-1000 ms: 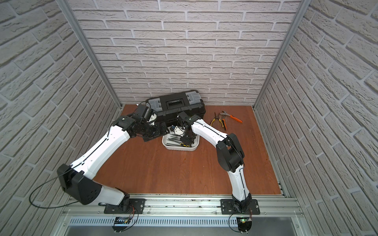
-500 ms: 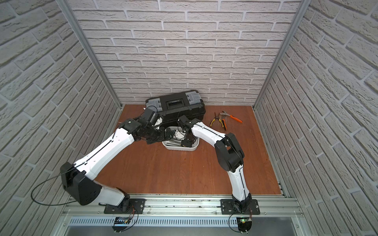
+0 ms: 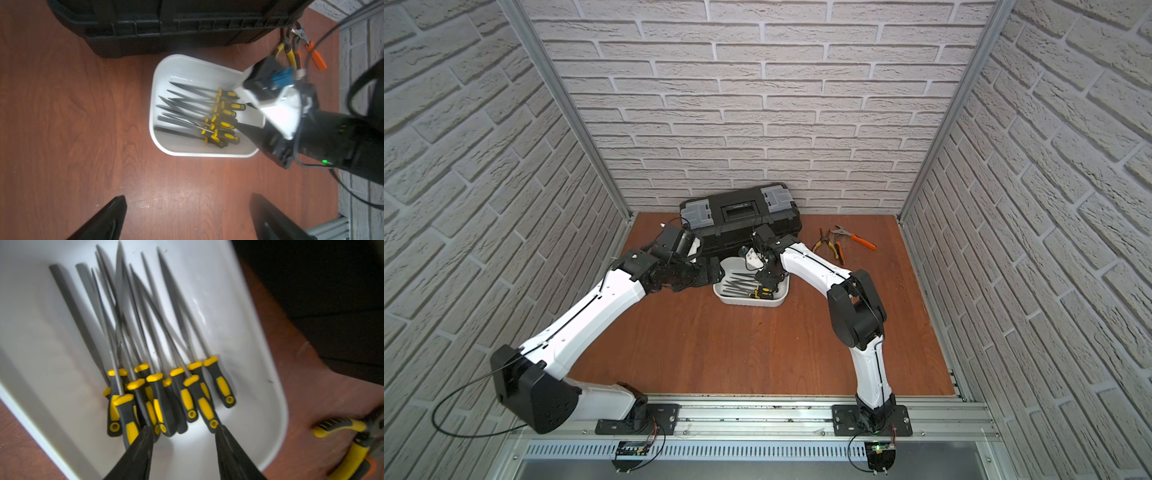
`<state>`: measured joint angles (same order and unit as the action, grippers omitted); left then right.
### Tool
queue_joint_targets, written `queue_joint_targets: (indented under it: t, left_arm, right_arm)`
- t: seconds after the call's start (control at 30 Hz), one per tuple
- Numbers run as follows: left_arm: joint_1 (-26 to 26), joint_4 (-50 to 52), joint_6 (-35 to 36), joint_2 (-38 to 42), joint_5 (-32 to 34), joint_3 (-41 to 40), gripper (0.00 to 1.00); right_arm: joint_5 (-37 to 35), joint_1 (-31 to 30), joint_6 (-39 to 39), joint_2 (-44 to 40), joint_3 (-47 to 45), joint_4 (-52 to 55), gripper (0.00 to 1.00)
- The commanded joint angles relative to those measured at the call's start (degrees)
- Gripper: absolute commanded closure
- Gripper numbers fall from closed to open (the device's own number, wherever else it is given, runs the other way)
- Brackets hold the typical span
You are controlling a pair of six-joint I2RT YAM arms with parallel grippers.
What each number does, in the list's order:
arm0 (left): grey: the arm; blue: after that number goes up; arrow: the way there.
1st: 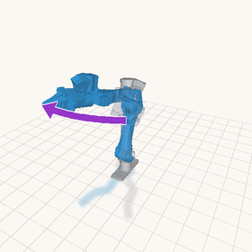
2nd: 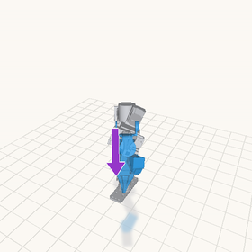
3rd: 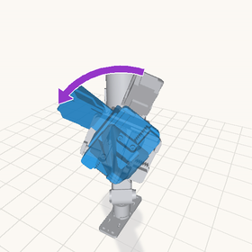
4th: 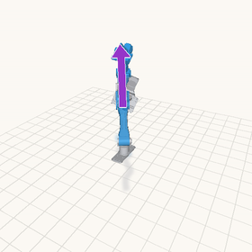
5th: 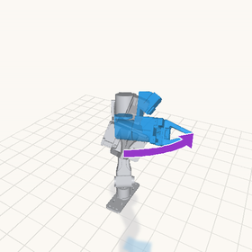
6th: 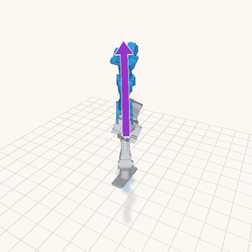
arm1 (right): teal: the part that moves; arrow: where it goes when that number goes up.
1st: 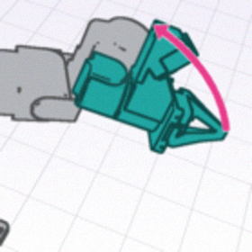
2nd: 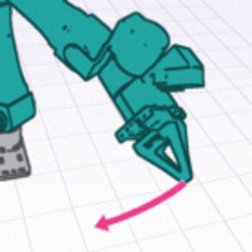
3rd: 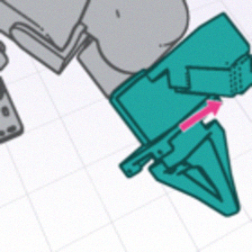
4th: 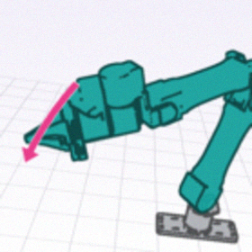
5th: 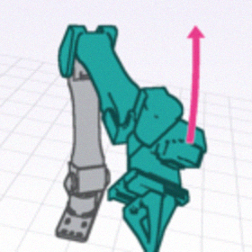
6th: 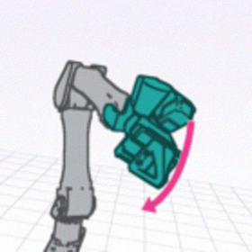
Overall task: Put the file tool into the storage box
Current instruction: Place the file tool in the storage box, then reset both arms
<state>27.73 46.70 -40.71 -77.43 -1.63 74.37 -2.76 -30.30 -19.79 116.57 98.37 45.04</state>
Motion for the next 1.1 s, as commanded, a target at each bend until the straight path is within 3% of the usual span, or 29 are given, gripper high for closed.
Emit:
queue_joint_targets:
  t: [0.0, 0.1, 0.2, 0.3, 0.37, 0.53, 0.67, 0.9, 1.07]
  left_arm:
    - [-1.6, -5.0, 4.2, 3.7, 8.2, -2.3, 0.02]
    - [-2.8, -10.6, 10.8, 6.1, 13.8, -5.4, 0.02]
    - [-2.8, -17.5, 17.9, 8.5, 22.0, -10.6, 0.02]
    - [-2.9, -25.9, 26.1, 10.2, 34.8, -18.1, 0.02]
    - [-4.3, -31.7, 29.8, 10.8, 38.7, -23.0, 0.02]
    - [-14.5, -52.0, 33.3, 15.4, 32.2, -37.5, 0.02]
    - [-23.5, -63.0, 31.4, 16.4, 22.1, -46.1, 0.02]
    - [-25.4, -69.5, 35.4, 6.9, 22.2, -48.8, 0.02]
    - [-27.3, -81.7, 36.5, 1.0, 24.0, -50.5, 0.02]
  right_arm:
    - [-0.9, 2.3, 8.4, -8.0, -0.1, -5.3, 0.43]
    - [-6.0, 2.8, 12.3, -12.0, -3.8, -9.1, 0.34]
    - [-10.6, 3.8, 17.4, -16.9, -8.8, -13.7, 0.00]
    - [-12.5, 5.7, 21.8, -21.3, -13.7, -16.7, 0.00]
    - [-15.0, 7.1, 24.5, -23.3, -16.3, -17.1, 0.00]
    - [-21.8, 12.7, 35.6, -31.7, -26.4, -19.0, 0.01]
    - [-21.5, 16.1, 35.9, -39.1, -38.0, -24.5, 0.01]
    - [-28.7, 16.5, 29.3, -45.8, -54.9, -41.0, 0.01]
    - [-26.3, 18.2, 25.3, -44.4, -61.0, -49.6, 0.01]
